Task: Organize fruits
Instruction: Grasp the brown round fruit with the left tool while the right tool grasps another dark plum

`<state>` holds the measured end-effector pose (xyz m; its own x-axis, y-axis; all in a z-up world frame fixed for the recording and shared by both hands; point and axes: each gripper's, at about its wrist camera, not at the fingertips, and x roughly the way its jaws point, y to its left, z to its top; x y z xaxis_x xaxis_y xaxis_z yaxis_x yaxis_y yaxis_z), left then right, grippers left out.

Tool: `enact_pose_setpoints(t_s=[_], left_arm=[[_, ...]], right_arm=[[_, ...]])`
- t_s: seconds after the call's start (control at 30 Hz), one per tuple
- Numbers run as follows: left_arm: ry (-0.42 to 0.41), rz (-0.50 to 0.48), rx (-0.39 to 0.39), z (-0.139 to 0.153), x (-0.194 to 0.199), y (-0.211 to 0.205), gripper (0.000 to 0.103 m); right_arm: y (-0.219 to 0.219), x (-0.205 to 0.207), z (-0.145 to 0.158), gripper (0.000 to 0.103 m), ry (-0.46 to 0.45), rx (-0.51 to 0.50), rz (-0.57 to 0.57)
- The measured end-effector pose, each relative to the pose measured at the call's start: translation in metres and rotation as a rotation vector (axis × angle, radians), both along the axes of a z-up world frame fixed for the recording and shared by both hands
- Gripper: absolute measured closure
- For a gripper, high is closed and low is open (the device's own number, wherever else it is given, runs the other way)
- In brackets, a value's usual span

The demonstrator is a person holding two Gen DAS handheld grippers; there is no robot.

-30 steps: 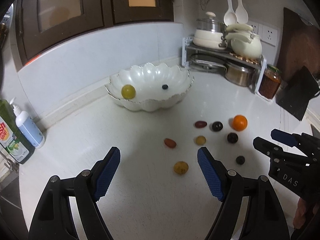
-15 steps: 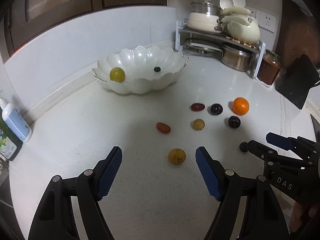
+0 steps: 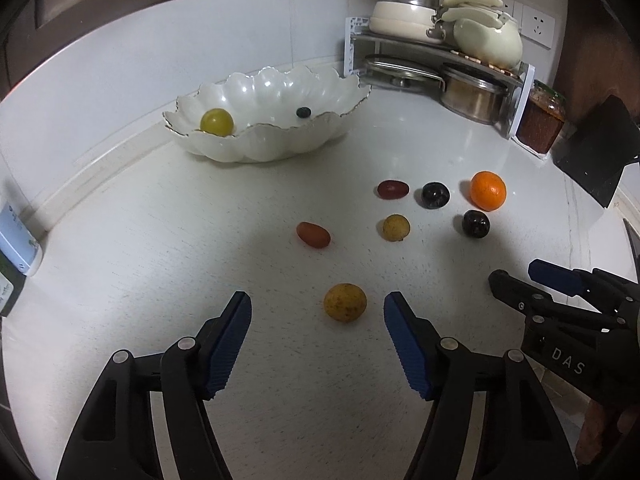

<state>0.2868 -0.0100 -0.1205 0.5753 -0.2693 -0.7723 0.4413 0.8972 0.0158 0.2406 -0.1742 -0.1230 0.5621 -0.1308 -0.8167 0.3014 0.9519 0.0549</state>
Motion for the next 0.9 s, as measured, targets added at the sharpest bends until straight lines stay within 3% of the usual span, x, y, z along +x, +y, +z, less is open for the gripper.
enact_pose_setpoints(t_s=[0.27, 0.57, 0.9], left_arm=[[0.023, 0.012, -0.024, -0.010, 0.008, -0.007, 0.040], [0.063, 0.009, -0.025, -0.021, 0.014, -0.013, 0.053], [0.105, 0.016, -0.038, -0.028, 0.019, -0.016, 0.074]], right_arm=[[-0.002, 0.004, -0.009, 0.054, 0.002, 0.020, -0.008], [-0.005, 0.005, -0.016, 0.064, 0.012, 0.025, -0.007], [-0.008, 0.006, -0.017, 0.079, 0.011, 0.016, 0.007]])
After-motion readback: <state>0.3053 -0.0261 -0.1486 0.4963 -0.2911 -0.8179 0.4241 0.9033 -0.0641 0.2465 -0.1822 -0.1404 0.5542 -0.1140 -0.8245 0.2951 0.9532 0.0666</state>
